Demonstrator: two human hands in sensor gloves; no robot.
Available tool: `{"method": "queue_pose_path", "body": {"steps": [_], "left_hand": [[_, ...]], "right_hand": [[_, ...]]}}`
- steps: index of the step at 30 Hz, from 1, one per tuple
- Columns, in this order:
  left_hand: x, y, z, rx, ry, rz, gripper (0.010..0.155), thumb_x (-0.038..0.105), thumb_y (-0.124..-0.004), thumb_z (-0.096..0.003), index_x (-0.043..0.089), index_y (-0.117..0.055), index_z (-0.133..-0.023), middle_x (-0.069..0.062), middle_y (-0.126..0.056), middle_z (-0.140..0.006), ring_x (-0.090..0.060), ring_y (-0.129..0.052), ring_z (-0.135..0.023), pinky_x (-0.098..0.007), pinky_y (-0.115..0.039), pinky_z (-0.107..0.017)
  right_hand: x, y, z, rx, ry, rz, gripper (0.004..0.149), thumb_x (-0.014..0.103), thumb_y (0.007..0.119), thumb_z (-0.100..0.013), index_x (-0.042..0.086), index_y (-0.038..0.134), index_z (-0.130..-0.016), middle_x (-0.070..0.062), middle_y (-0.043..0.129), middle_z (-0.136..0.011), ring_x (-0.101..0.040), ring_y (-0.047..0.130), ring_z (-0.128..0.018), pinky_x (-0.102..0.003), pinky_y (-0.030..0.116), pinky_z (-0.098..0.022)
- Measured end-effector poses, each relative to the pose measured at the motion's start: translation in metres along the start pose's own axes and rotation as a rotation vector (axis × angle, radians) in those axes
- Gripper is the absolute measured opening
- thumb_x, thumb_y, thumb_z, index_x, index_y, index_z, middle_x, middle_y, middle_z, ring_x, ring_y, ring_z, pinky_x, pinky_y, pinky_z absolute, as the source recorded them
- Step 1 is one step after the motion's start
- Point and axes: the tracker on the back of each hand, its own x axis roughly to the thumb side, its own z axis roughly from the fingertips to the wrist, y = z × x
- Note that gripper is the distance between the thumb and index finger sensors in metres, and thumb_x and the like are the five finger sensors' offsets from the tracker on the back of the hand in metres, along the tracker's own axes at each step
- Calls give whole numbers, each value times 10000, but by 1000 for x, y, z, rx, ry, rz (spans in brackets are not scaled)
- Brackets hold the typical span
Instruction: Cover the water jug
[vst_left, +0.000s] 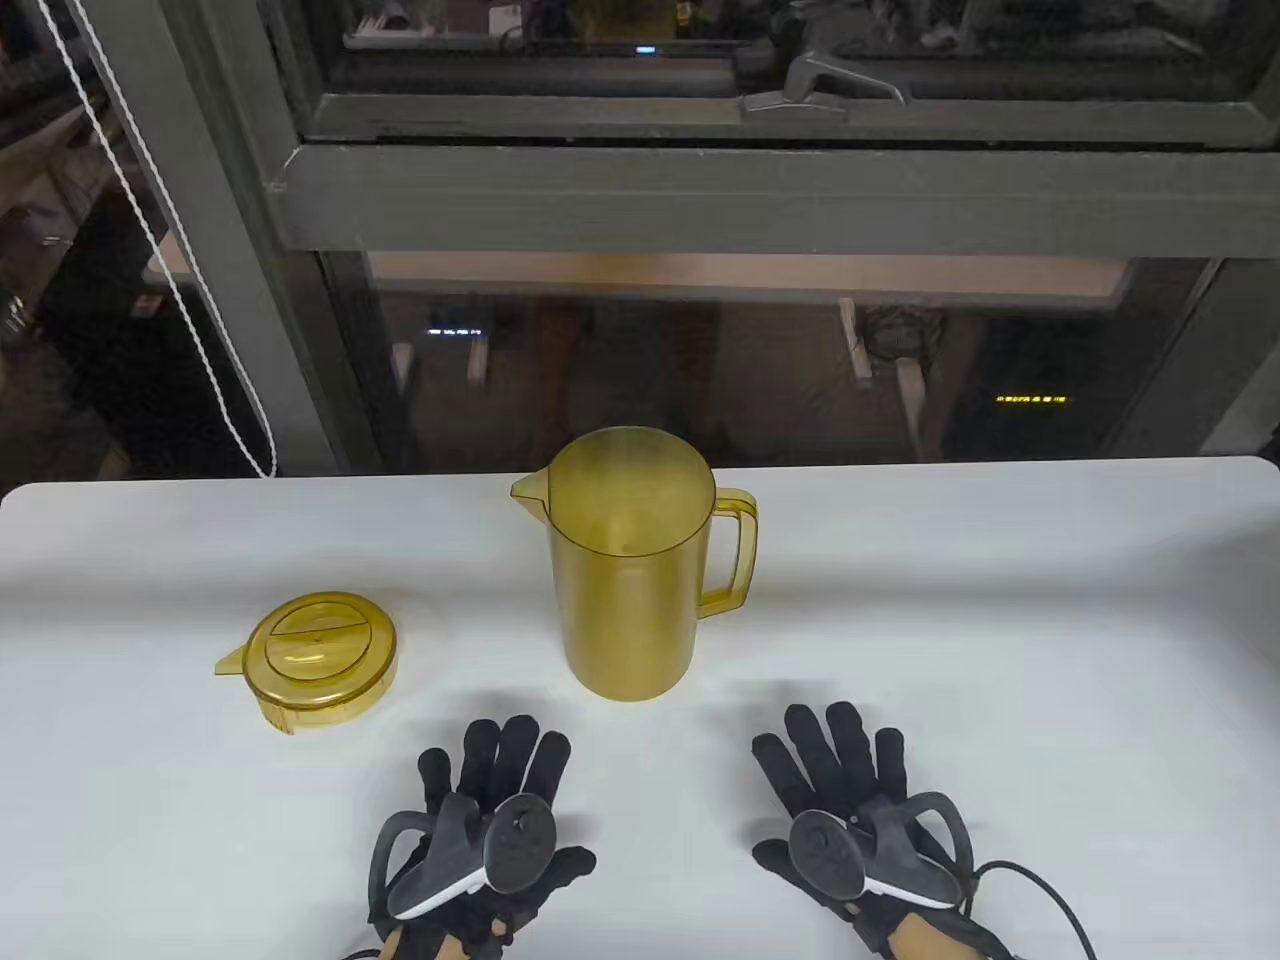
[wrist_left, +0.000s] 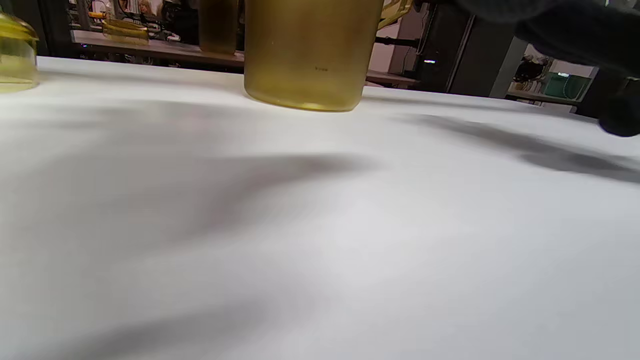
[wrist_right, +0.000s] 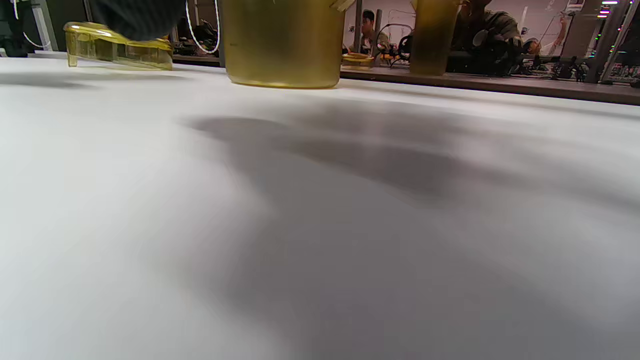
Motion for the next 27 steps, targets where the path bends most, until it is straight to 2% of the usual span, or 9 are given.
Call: {"method": "queue_pose_path", "body": {"steps": [18, 27], "left_hand": [[-6, -1, 1, -9, 31, 10, 935, 695, -548, -413, 316, 50, -1024, -92, 89, -1150, -421, 53, -1044, -756, -79, -682], [-18, -2, 5, -9, 73, 44, 936, 696, -547, -412, 315, 51, -1024, -91, 92, -1149, -420, 54, -1044, -757, -79, -682]], "right_hand": [[-6, -2, 0, -5, 17, -5, 959, 666, 648, -461, 286, -20, -1034, -137, 14, -1162, -547, 93, -1063, -780, 189, -698], [-4, 1, -3, 15, 10, -1, 957, 666, 648, -462, 288, -20, -1034, -136, 12, -1162, -547, 91, -1064, -779, 187, -699]]}}
